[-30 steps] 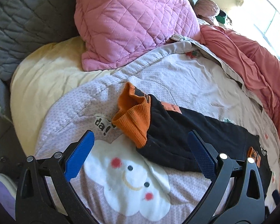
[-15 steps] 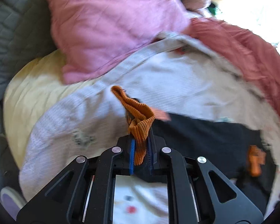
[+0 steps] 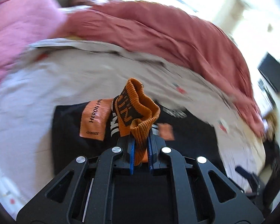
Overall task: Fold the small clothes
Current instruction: 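Grasp the orange cuff with the left gripper and lift it, then lay the cuff onto the folded sweatshirt and open the left gripper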
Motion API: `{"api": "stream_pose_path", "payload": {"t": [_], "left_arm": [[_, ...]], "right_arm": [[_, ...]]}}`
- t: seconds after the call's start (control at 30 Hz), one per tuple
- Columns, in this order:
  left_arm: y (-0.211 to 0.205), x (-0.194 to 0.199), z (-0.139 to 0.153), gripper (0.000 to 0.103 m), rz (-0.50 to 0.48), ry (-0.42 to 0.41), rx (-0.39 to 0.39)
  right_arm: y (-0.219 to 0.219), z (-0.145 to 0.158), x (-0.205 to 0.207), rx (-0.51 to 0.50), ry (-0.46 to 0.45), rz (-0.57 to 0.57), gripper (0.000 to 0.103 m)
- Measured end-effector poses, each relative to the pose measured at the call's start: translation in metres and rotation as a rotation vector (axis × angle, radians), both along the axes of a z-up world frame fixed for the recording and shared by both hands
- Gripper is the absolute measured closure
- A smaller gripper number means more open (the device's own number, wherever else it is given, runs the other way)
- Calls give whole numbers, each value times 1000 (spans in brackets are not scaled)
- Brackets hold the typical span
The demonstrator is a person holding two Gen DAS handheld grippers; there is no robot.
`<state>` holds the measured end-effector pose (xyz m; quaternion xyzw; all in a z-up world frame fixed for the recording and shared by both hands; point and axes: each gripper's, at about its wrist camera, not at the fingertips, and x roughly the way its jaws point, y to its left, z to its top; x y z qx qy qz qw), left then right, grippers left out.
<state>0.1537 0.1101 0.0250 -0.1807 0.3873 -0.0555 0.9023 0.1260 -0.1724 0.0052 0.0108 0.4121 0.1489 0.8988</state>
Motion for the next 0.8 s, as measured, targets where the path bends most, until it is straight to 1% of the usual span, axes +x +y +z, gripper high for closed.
{"api": "stream_pose_path", "payload": {"t": [0.1,0.17,0.23,0.27,0.3,0.33,0.37,0.47,0.53,0.57,0.67,0.7,0.73,0.8], "left_arm": [[-33,16,-25,97,-125,45,-13],[-44,22,-42,96,-177,77,-37],[-53,26,-57,95,-219,103,-38],[-57,27,-64,91,-239,118,-46],[-59,26,-68,85,-257,131,-72],[-60,27,-72,83,-271,144,-106],[-60,29,-74,80,-276,150,-122],[-60,27,-72,74,-307,154,-147],[-52,25,-62,71,-304,132,-159],[-48,26,-58,70,-291,122,-152],[-25,28,-44,66,-213,108,-51],[-14,28,-40,64,-172,106,-21],[-5,29,-38,61,-145,105,-14],[11,30,-34,50,-92,101,14]], "right_arm": [[-11,-8,3,-29,14,-35,5],[-14,-13,5,-47,24,-51,5],[-16,-20,8,-68,33,-66,5],[-17,-21,10,-73,36,-70,5],[-17,-23,13,-75,40,-78,5],[-18,-25,16,-75,44,-85,5],[-17,-26,19,-71,49,-88,5],[-13,-26,26,-64,55,-89,5],[-5,-24,32,-58,57,-79,5],[0,-23,35,-51,57,-68,5],[16,-22,41,-36,60,-24,5],[24,-23,45,-34,66,-7,5],[33,-24,48,-28,75,15,5],[50,-29,55,-30,86,54,5]]}}
